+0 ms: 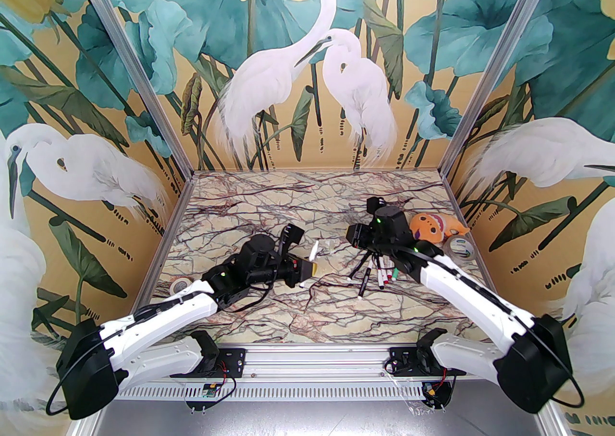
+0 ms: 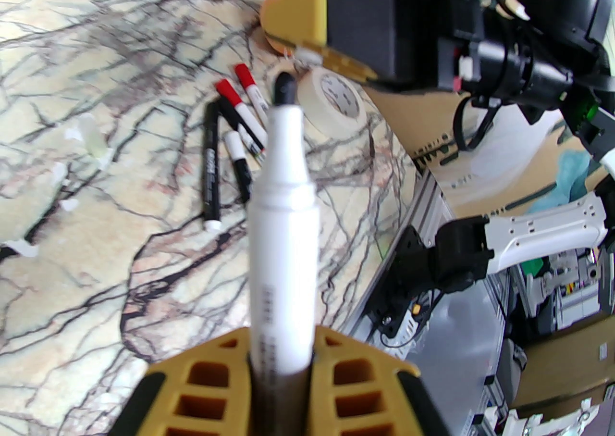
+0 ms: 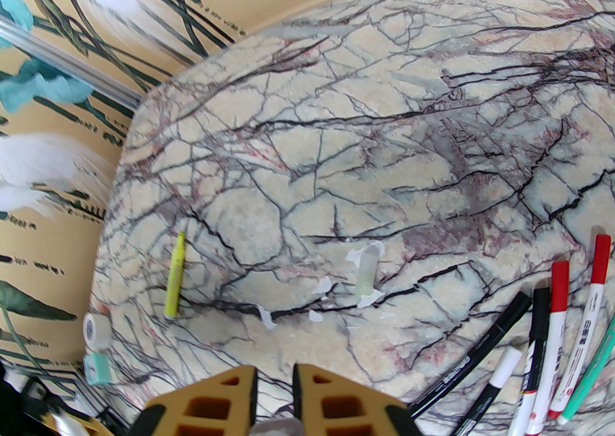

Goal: Open the pen caps

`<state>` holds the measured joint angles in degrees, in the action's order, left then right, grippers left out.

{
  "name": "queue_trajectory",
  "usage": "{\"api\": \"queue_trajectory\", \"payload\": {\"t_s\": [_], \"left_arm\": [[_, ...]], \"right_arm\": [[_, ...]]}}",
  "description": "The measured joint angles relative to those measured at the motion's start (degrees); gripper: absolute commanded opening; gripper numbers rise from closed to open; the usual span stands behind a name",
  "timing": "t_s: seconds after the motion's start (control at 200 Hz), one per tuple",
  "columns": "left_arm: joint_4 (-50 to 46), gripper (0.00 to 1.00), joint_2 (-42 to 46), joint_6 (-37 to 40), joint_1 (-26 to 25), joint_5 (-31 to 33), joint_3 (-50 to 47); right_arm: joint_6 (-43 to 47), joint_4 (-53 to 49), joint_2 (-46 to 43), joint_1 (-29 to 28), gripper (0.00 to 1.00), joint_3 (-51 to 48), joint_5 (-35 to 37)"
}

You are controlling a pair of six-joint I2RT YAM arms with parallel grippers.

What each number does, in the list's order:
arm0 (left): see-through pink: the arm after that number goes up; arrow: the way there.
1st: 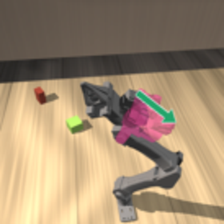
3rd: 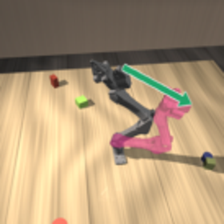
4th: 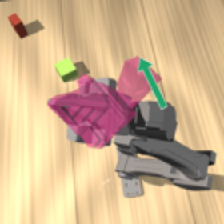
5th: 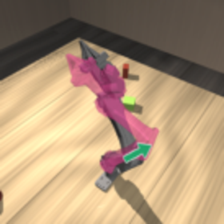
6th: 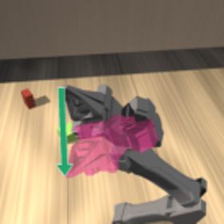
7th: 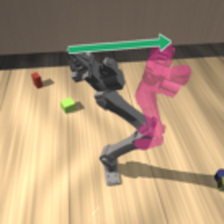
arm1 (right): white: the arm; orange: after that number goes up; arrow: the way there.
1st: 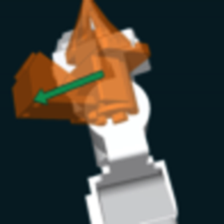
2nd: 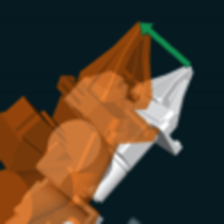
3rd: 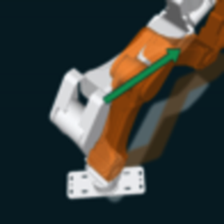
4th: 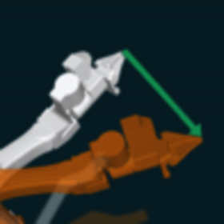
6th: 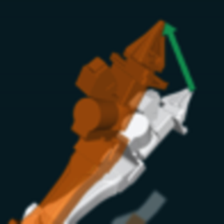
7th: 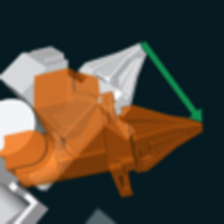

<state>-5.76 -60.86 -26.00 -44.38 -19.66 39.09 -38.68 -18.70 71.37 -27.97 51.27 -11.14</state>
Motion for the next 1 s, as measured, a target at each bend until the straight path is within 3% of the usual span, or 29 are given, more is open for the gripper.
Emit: {"api": "queue_trajectory", "payload": {"t_s": [0.215,0.535,1.005], "left_arm": [[-2.2,0.06,2.9,-0.6,3.1,0.0,-2.2],[-4.7,0.06,4.7,-1.0,3.6,1.4,-3.1],[-5.9,0.07,5.9,-1.0,3.6,2.8,-3.1]], "right_arm": [[3.9,-4.1,11.9,1.7,0.14,5.8,-3.7],[6.9,-6.2,27.5,4.3,0.15,13.7,-8.5],[7.4,-6.6,36.4,5.5,0.18,17.6,-11.7]]}}
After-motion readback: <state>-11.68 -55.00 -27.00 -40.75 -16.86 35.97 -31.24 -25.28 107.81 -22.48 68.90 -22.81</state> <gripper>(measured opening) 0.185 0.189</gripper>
